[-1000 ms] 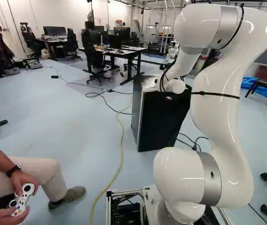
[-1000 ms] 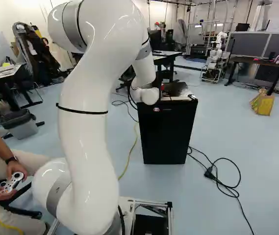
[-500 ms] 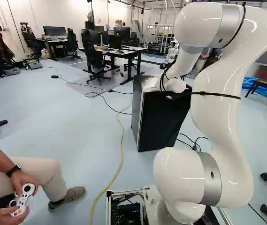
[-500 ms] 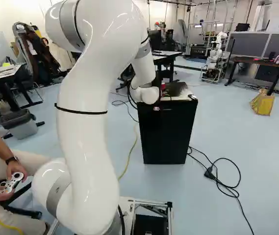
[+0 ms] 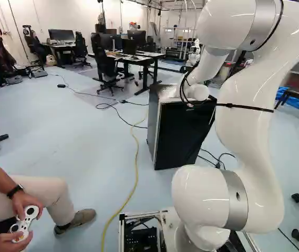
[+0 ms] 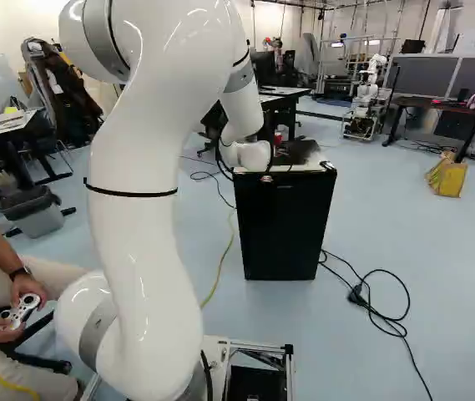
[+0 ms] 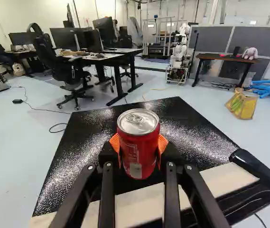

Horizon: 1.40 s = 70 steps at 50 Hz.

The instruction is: Grab a drink from the fridge

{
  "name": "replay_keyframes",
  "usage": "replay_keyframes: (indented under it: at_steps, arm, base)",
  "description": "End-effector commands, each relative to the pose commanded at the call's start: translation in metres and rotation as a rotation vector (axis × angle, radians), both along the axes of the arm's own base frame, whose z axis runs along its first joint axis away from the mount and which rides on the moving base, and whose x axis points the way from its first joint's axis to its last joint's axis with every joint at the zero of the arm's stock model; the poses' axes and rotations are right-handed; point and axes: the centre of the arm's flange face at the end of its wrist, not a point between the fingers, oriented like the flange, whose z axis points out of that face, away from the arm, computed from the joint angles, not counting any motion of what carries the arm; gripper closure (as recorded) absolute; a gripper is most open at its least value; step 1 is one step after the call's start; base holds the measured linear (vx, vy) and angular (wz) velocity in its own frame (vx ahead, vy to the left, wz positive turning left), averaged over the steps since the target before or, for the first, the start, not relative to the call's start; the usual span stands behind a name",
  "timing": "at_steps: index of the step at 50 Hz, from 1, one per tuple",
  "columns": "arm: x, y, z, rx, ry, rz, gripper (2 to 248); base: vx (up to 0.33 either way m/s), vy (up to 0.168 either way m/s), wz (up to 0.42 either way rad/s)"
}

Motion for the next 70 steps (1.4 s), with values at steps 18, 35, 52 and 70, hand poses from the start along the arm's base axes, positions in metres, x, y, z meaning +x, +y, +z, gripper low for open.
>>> replay_keyframes:
  at_steps: [18,35,52,70]
  arm:
    - [-0.002,0.002,0.003,-0.001,-0.004,0.002,155]
    - [-0.013,0.014,0.005,-0.001,0.0,0.01,155]
    - [-0.033,0.034,0.008,0.0,0.007,0.026,155]
    - [-0.067,0.063,0.009,0.0,0.019,0.05,155]
  base:
    - [0.0,0.0,0.0]
    - [0.0,0.0,0.0]
    - [0.0,0.0,0.0]
    - [0.0,0.0,0.0]
